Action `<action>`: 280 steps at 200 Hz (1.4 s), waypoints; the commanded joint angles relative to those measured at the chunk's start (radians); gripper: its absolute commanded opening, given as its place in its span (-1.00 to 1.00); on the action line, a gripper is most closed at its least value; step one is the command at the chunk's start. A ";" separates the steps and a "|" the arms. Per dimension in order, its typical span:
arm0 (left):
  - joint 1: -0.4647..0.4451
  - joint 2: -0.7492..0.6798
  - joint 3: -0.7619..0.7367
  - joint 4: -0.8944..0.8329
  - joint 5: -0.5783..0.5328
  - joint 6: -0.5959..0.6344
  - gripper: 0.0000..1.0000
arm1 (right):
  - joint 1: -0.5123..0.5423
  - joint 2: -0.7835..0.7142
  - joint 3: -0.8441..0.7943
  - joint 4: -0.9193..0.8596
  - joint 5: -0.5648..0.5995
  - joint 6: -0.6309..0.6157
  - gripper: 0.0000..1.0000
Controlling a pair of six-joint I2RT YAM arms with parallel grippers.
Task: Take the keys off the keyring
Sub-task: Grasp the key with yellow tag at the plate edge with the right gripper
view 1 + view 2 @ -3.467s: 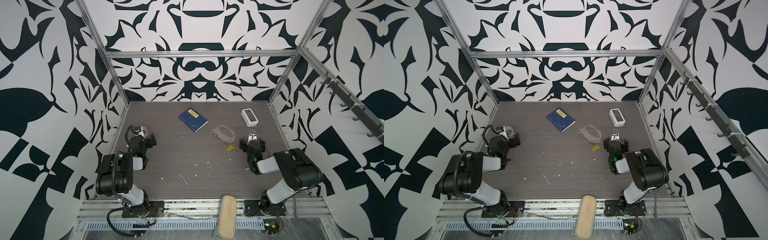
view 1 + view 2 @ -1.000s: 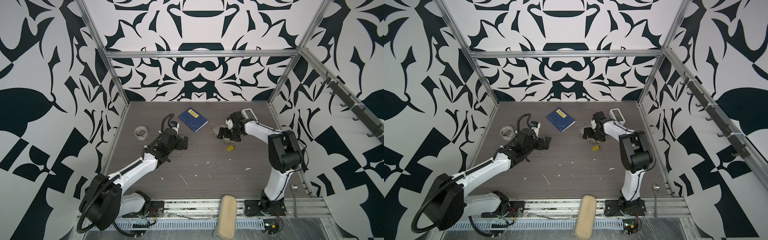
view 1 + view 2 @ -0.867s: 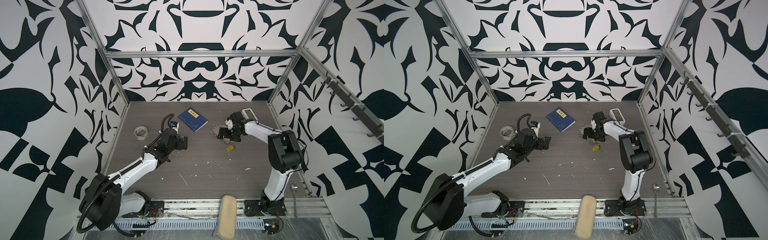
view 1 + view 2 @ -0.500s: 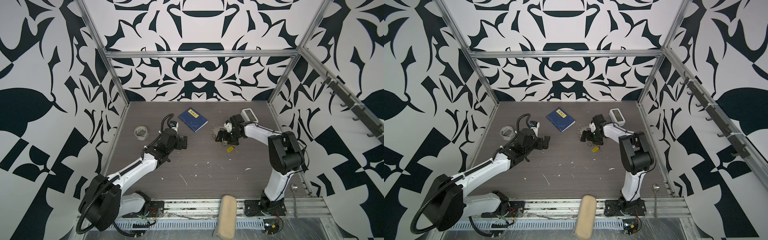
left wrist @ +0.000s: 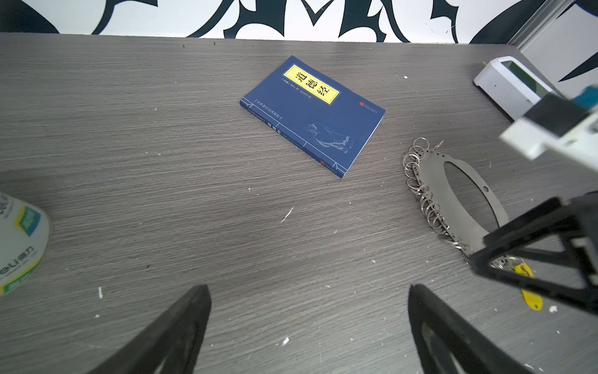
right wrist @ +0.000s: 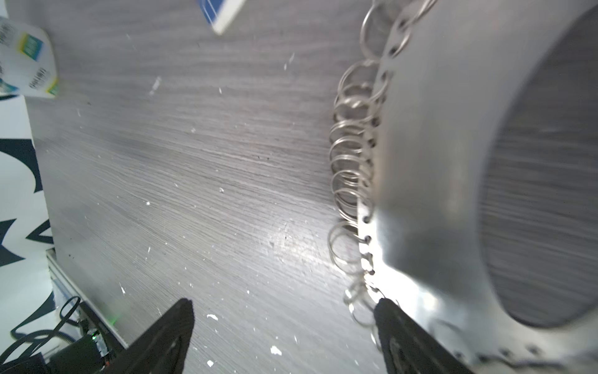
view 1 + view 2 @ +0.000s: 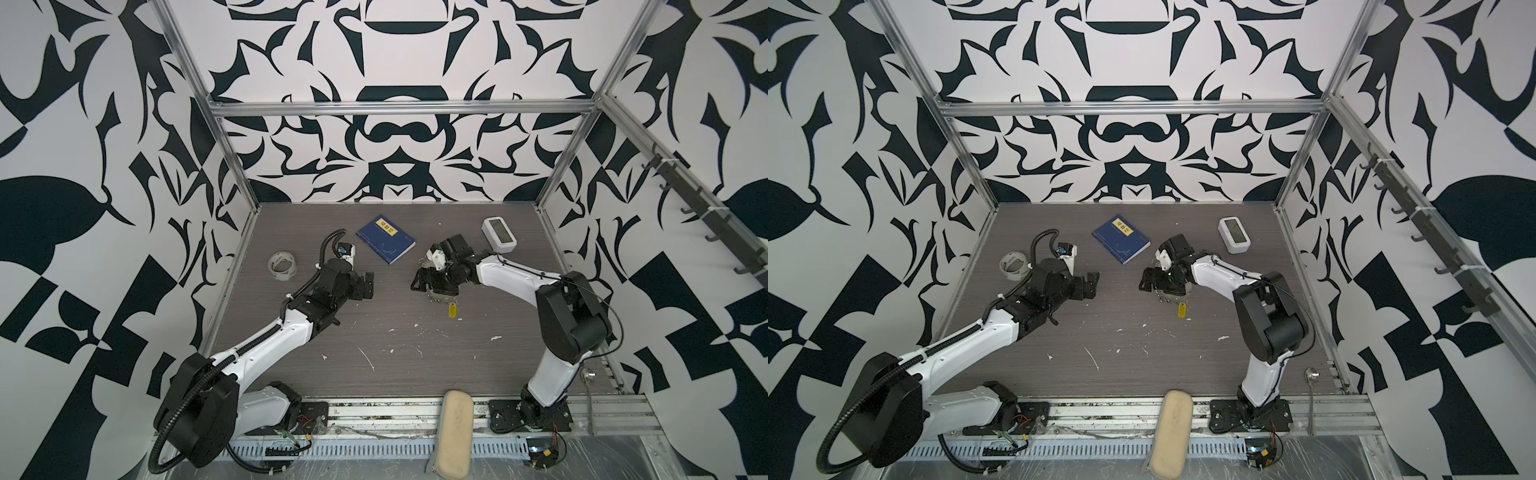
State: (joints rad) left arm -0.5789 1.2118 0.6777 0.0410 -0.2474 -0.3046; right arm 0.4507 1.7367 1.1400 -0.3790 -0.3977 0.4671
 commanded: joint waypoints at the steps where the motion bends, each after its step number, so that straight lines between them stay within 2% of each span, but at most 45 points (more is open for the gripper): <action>1: -0.007 -0.027 -0.026 0.028 -0.007 -0.034 0.98 | -0.008 -0.113 -0.007 -0.030 0.135 -0.027 0.83; 27: -0.012 -0.026 -0.031 0.042 0.002 -0.047 0.99 | -0.012 -0.182 -0.031 -0.107 0.288 -0.108 0.80; 44: -0.016 -0.017 -0.028 0.043 0.011 -0.052 0.99 | -0.020 -0.210 -0.057 -0.137 0.334 -0.174 0.63; 62: -0.025 -0.002 -0.020 0.043 0.019 -0.054 0.99 | -0.036 -0.221 -0.084 -0.148 0.349 -0.226 0.26; 106: -0.057 0.037 0.001 0.046 0.025 -0.057 0.99 | -0.043 -0.173 -0.102 -0.148 0.301 -0.295 -0.14; 134: -0.079 0.055 0.013 0.047 0.028 -0.052 0.99 | -0.043 -0.130 -0.103 -0.140 0.265 -0.321 -0.21; 240: -0.105 0.101 0.031 0.045 0.049 -0.051 0.99 | -0.042 -0.048 -0.088 -0.107 0.254 -0.320 -0.40; 280: -0.110 0.107 0.035 0.043 0.052 -0.050 0.98 | -0.041 -0.027 -0.088 -0.099 0.243 -0.320 -0.57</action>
State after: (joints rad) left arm -0.6811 1.3087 0.6846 0.0792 -0.2024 -0.3443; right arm 0.4072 1.7123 1.0370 -0.4915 -0.1379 0.1520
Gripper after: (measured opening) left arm 0.990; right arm 0.238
